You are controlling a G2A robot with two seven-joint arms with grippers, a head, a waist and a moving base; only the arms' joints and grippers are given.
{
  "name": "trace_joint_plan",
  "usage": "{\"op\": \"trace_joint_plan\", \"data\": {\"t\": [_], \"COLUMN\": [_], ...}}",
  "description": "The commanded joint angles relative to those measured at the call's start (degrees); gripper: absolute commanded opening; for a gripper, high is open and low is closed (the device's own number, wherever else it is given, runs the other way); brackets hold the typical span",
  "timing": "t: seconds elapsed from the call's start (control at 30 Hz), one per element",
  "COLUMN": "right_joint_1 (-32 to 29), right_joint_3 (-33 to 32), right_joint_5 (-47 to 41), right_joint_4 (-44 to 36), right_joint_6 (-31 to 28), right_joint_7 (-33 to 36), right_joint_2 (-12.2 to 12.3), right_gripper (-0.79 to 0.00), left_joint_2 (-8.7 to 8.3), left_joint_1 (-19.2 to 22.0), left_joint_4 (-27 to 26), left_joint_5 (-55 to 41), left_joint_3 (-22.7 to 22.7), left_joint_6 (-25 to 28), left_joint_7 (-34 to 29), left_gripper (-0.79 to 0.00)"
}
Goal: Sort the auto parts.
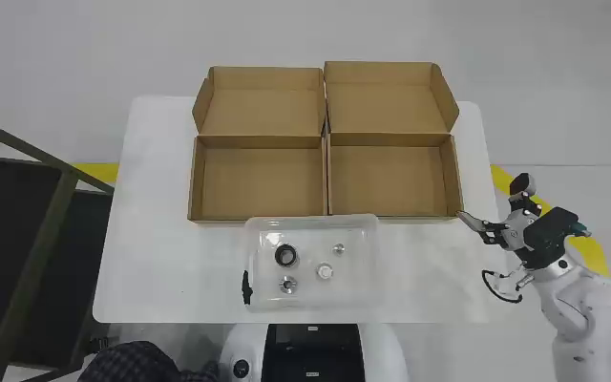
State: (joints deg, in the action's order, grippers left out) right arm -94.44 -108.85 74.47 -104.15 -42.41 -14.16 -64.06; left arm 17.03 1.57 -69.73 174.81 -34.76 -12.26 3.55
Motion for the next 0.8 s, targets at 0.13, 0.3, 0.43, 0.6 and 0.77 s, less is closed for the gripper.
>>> {"op": "trace_joint_plan", "data": {"t": [0.13,0.3,0.43,0.6,0.77], "right_joint_1": [0.00,0.00,0.00,0.00,0.16], "right_joint_3": [0.00,0.00,0.00,0.00,0.82], "right_joint_5": [0.00,0.00,0.00,0.00,-0.17], "right_joint_4": [0.00,0.00,0.00,0.00,-0.76], "right_joint_6": [0.00,0.00,0.00,0.00,-0.08], "right_joint_7": [0.00,0.00,0.00,0.00,1.06], "right_joint_2": [0.00,0.00,0.00,0.00,0.03], "right_gripper": [0.000,0.000,-0.001,0.000,0.000], "left_joint_2": [0.00,0.00,0.00,0.00,0.00], "left_joint_1": [0.00,0.00,0.00,0.00,0.00], "left_joint_4": [0.00,0.00,0.00,0.00,0.00], "left_joint_5": [0.00,0.00,0.00,0.00,0.00], "left_joint_3": [0.00,0.00,0.00,0.00,0.00], "left_joint_6": [0.00,0.00,0.00,0.00,0.00], "left_joint_7": [0.00,0.00,0.00,0.00,0.00], "left_gripper": [-0.001,-0.001,-0.001,0.000,0.000]}}
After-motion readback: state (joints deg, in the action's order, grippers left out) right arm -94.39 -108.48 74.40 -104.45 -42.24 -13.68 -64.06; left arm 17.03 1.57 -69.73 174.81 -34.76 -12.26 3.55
